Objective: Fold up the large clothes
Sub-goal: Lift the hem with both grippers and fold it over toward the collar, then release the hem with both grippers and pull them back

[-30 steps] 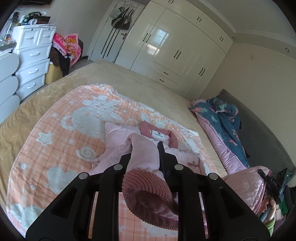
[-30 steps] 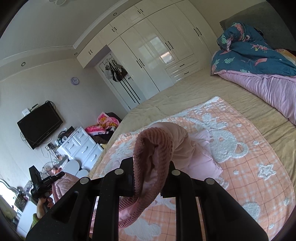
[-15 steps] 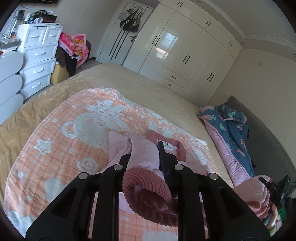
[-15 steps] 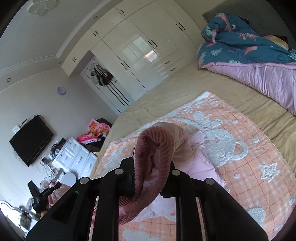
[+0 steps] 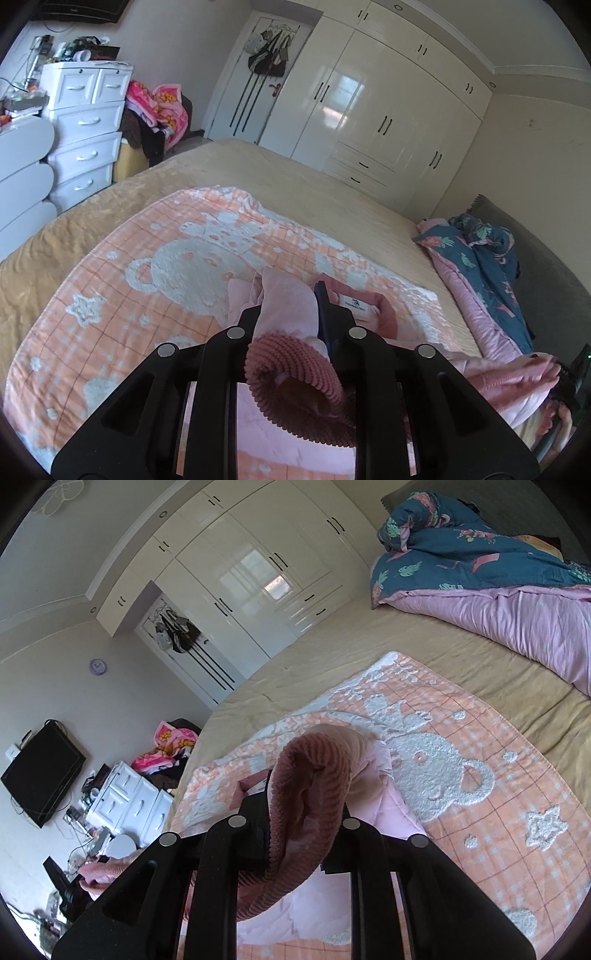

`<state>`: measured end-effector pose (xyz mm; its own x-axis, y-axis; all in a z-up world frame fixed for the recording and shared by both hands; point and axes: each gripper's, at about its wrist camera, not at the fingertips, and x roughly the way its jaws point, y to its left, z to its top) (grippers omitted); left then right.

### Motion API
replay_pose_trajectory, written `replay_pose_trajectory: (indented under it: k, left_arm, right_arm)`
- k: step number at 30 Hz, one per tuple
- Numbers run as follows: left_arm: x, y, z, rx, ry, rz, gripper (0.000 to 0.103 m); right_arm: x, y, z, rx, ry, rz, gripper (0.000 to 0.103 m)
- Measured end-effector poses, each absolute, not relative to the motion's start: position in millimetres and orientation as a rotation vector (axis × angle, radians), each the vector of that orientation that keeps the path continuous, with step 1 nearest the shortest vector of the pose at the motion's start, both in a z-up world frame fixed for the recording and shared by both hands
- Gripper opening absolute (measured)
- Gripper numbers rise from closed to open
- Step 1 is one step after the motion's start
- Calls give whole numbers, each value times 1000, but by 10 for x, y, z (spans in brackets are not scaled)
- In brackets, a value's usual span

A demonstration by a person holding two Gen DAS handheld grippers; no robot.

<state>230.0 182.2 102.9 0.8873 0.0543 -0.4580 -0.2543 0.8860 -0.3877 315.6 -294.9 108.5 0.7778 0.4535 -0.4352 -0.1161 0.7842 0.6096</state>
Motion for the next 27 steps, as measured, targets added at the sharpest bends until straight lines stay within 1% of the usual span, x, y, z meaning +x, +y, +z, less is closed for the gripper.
replay_pose_trajectory:
  k: [11, 14, 17, 20, 21, 22, 26, 27]
  left_arm:
    - [2412, 1793, 709, -406, 407, 248, 12]
    - [2486, 1811, 601, -402, 410, 252, 12]
    - [2551, 1833, 528, -406, 418, 246, 13]
    - [2626, 1853, 502, -412, 425, 236, 13]
    - [2649, 1859, 500, -413, 427, 232, 13]
    - [2669, 1861, 506, -412, 428, 228, 13]
    - [2743, 1840, 524, -401, 431, 215, 13]
    - [2760, 1827, 525, -393, 433, 215, 13]
  right_arm:
    - [3533, -2799, 783, 571, 627, 267, 16]
    - [3625, -2784, 676, 589, 635, 264, 18]
    - [3647, -2781, 619, 613, 626, 286, 26]
    - [3634, -2791, 584, 645, 593, 332, 42]
    - [3617, -2805, 568, 666, 570, 356, 58]
    - [3585, -2820, 562, 682, 545, 359, 71]
    - [3435, -2843, 580, 681, 464, 413, 79]
    - [3403, -2826, 581, 655, 454, 413, 83]
